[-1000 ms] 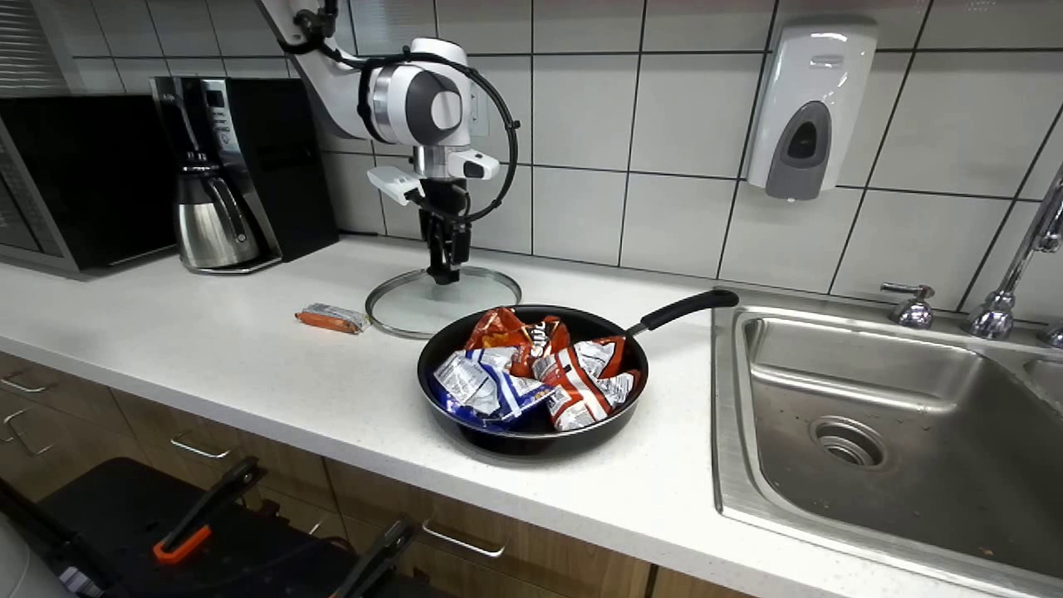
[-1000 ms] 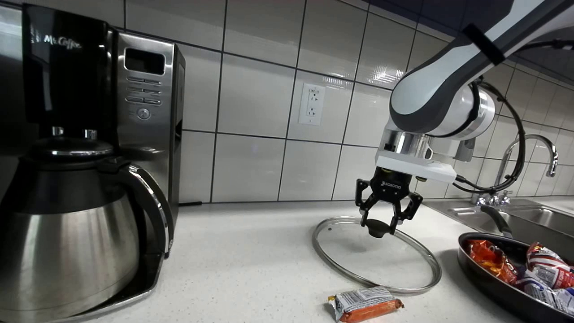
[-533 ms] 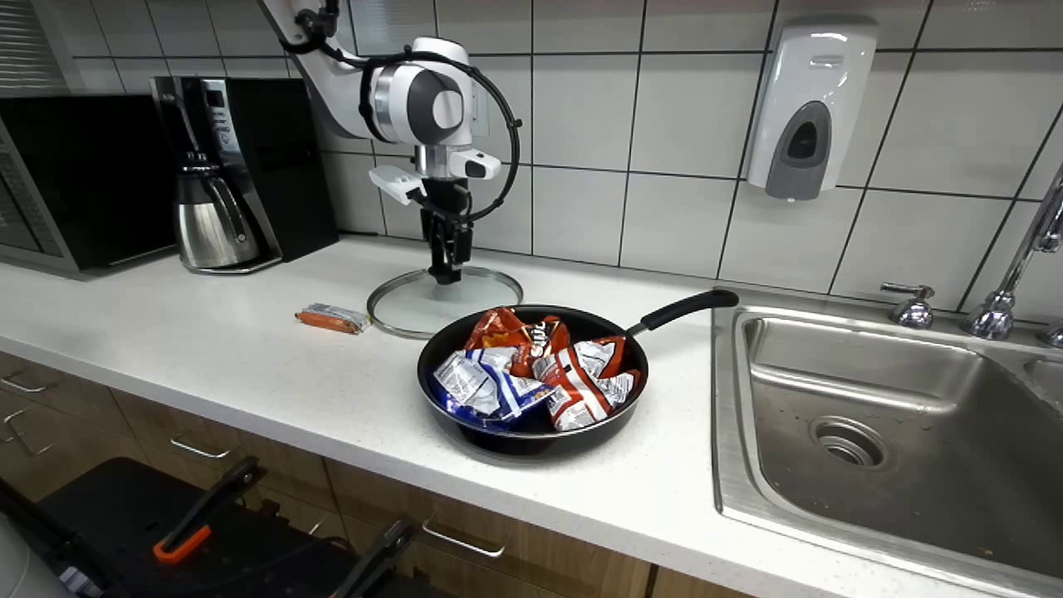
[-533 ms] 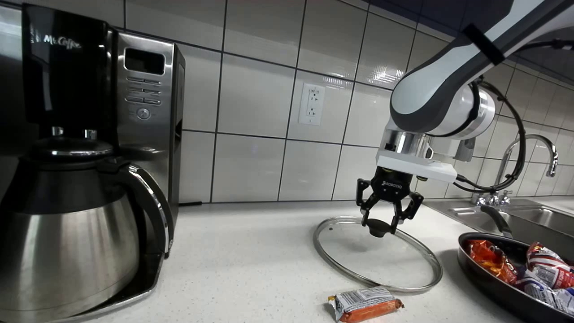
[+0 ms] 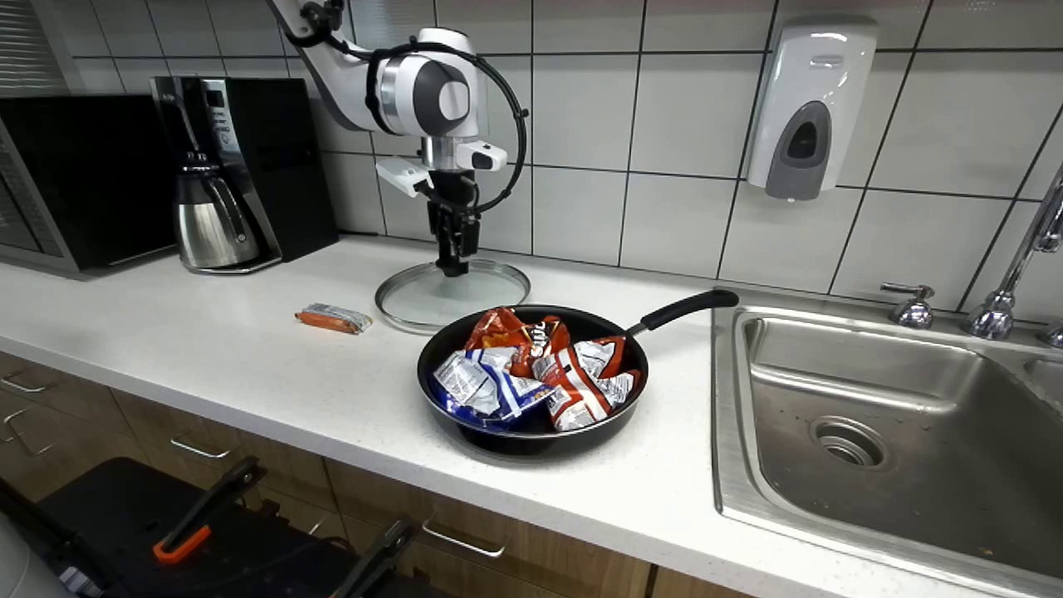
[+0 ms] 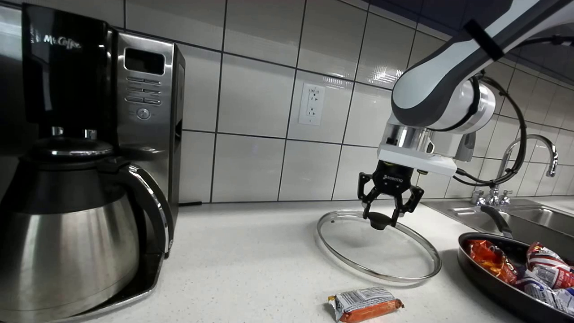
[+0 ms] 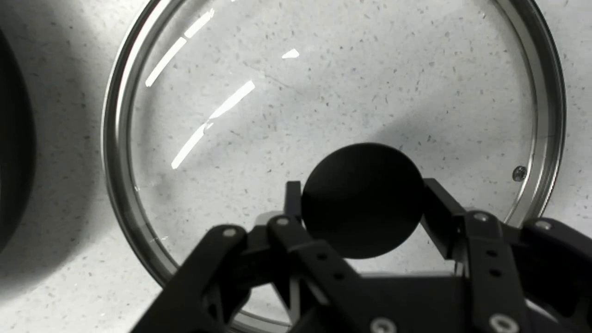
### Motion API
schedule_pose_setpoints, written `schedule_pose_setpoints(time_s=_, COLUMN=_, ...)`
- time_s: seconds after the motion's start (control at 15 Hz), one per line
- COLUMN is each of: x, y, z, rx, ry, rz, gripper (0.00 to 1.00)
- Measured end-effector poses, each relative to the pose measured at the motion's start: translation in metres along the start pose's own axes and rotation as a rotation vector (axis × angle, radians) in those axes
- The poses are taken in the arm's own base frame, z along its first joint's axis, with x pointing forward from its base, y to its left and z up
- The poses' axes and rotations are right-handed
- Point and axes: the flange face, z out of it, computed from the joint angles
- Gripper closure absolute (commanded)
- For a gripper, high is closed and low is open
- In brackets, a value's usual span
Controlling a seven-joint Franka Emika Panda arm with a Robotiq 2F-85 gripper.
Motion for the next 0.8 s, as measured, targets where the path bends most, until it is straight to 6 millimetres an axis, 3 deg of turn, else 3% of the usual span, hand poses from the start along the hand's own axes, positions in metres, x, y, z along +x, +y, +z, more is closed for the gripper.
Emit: schedule_pose_setpoints(time_s=0.8, x=0.015, y=-0.006, z=-0.028, rx=0.0, ry=0.025, rz=-0.004, gripper=0.61)
